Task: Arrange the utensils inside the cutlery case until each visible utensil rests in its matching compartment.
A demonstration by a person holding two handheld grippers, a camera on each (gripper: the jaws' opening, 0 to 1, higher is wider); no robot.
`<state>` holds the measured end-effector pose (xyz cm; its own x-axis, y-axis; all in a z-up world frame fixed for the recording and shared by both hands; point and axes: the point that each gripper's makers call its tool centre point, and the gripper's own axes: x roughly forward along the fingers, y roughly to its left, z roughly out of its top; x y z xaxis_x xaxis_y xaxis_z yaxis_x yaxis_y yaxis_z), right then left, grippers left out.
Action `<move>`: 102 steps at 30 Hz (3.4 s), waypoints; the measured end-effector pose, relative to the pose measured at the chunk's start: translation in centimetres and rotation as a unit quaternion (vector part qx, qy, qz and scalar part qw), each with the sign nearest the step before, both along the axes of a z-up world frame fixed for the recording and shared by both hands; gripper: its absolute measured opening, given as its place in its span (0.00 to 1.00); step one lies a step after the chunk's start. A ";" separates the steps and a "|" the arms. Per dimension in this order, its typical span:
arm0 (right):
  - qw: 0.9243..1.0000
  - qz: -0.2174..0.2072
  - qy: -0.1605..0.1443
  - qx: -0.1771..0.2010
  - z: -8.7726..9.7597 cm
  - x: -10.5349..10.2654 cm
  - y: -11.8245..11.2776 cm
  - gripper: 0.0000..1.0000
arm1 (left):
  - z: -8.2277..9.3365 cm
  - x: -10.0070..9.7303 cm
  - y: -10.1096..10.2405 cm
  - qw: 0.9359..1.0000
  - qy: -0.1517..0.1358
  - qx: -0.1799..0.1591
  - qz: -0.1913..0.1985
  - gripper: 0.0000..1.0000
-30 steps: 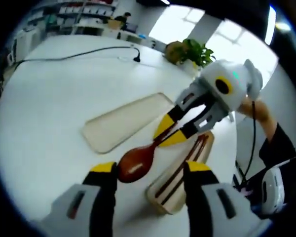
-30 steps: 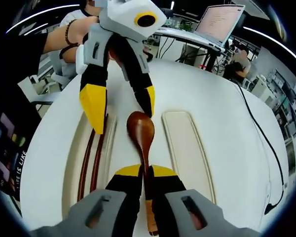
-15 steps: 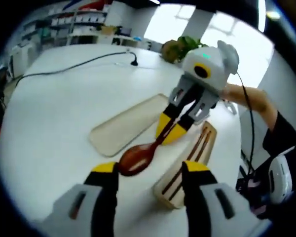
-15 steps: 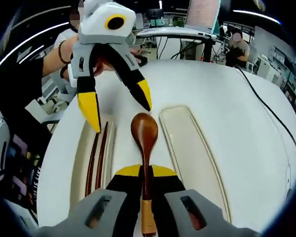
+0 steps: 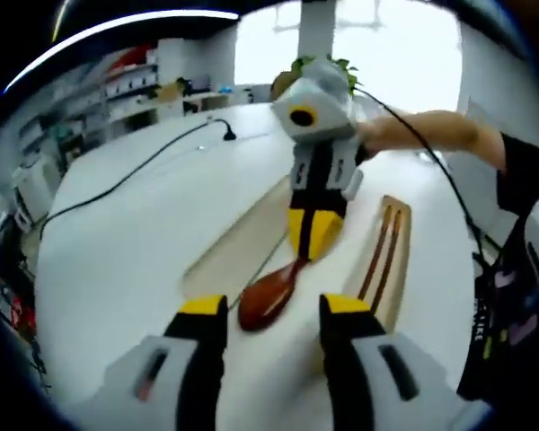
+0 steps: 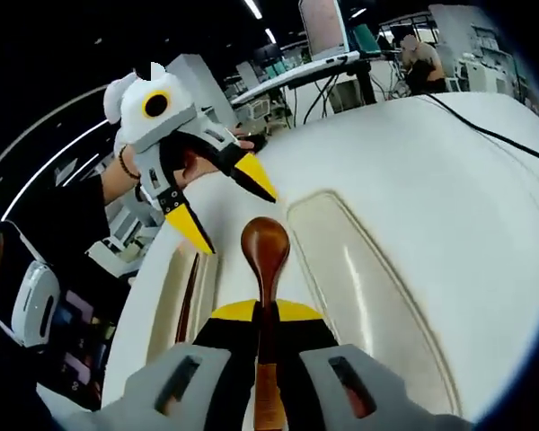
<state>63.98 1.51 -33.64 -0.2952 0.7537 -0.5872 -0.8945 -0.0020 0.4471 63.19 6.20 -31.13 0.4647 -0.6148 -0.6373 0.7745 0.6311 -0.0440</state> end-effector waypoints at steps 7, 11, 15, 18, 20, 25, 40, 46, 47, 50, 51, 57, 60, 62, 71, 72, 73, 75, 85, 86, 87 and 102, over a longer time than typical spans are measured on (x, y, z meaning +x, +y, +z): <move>1.000 0.025 0.013 0.011 0.9 -0.9 -0.3 0.03 | -0.7 0.9 0.1 1.000 -0.017 0.021 -0.008 0.42; 0.998 0.021 0.047 0.020 1.0 -1.7 -0.3 0.03 | -0.6 1.3 -0.2 0.998 -0.047 0.034 -0.028 0.39; 0.994 0.007 0.097 0.053 2.2 -2.1 -0.1 0.03 | 0.1 1.5 -0.3 0.995 -0.081 0.048 -0.039 0.33; 0.993 0.010 0.103 0.055 2.3 -2.2 -0.4 0.03 | 0.7 1.7 -0.6 0.993 -0.103 0.043 -0.045 0.28; 0.992 0.011 0.110 0.056 2.4 -2.4 -0.6 0.03 | 1.0 1.7 -0.8 0.992 -0.113 0.043 -0.049 0.27; 0.989 0.020 0.132 0.070 3.1 -3.2 -0.9 0.03 | 1.0 1.4 -1.1 0.986 -0.137 0.067 -0.066 0.16; 0.993 0.001 0.048 0.110 6.2 -3.1 -2.2 0.09 | 2.7 -0.6 -2.1 0.988 -0.127 0.043 -0.083 0.06; 0.989 0.048 -0.093 0.100 6.6 -4.6 -3.5 0.18 | 2.9 -1.8 -2.8 0.988 -0.121 0.021 -0.088 0.05; 0.987 0.051 -0.112 0.100 6.6 -4.7 -3.6 0.18 | 2.9 -2.0 -2.8 0.988 -0.120 0.021 -0.090 0.05; 0.976 0.060 -0.182 0.103 6.7 -5.0 -4.2 0.18 | 3.1 -2.5 -2.8 0.988 -0.119 0.018 -0.093 0.05; 0.974 0.055 -0.198 0.100 6.6 -4.9 -4.4 0.17 | 3.2 -2.6 -2.8 0.988 -0.120 0.016 -0.094 0.05; 0.954 0.024 -0.285 0.091 6.4 -5.1 -6.2 0.07 | 3.8 -4.0 -3.4 0.986 -0.124 -0.010 -0.115 0.06; 0.953 0.023 -0.286 0.092 6.3 -6.0 -6.7 0.07 | 3.7 -4.6 -3.7 0.985 -0.116 -0.018 -0.126 0.06; 0.952 0.019 -0.291 0.089 6.2 -6.3 -6.9 0.06 | 3.5 -4.9 -4.0 0.985 -0.110 -0.017 -0.133 0.06; 0.954 0.017 -0.289 0.079 5.0 -6.6 -7.3 0.05 | 2.0 -5.5 -4.6 0.986 -0.090 -0.014 -0.141 0.06; 0.956 0.015 -0.283 0.080 4.9 -6.7 -7.3 0.05 | 2.0 -5.6 -4.6 0.986 -0.091 -0.013 -0.139 0.06; 0.957 0.013 -0.278 0.083 4.7 -6.8 -7.3 0.05 | 1.9 -5.4 -4.5 0.986 -0.102 -0.009 -0.131 0.06; 0.963 0.015 -0.253 0.095 4.4 -7.3 -7.0 0.05 | 1.5 -5.4 -4.3 0.985 -0.111 0.006 -0.135 0.07; 0.974 0.003 -0.203 0.099 4.2 -6.7 -6.9 0.05 | 1.8 -4.8 -2.2 0.986 -0.130 0.012 -0.100 0.09; 0.975 0.003 -0.197 0.098 4.2 -6.6 -6.9 0.05 | 1.8 -4.9 -2.0 0.986 -0.130 0.013 -0.101 0.09; 0.978 0.000 -0.181 0.100 4.3 -6.8 -6.8 0.05 | 1.9 -4.9 -1.8 0.987 -0.129 0.011 -0.099 0.09; 0.995 -0.025 0.016 0.091 4.0 -8.3 -5.6 0.05 | 3.4 -5.4 -0.5 0.984 -0.161 -0.010 -0.069 0.12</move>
<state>55.64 -4.14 -29.65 -0.2710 0.8613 -0.4297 -0.8807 -0.0417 0.4719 57.76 5.72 -27.72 0.5517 -0.6976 -0.4571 0.8287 0.5203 0.2062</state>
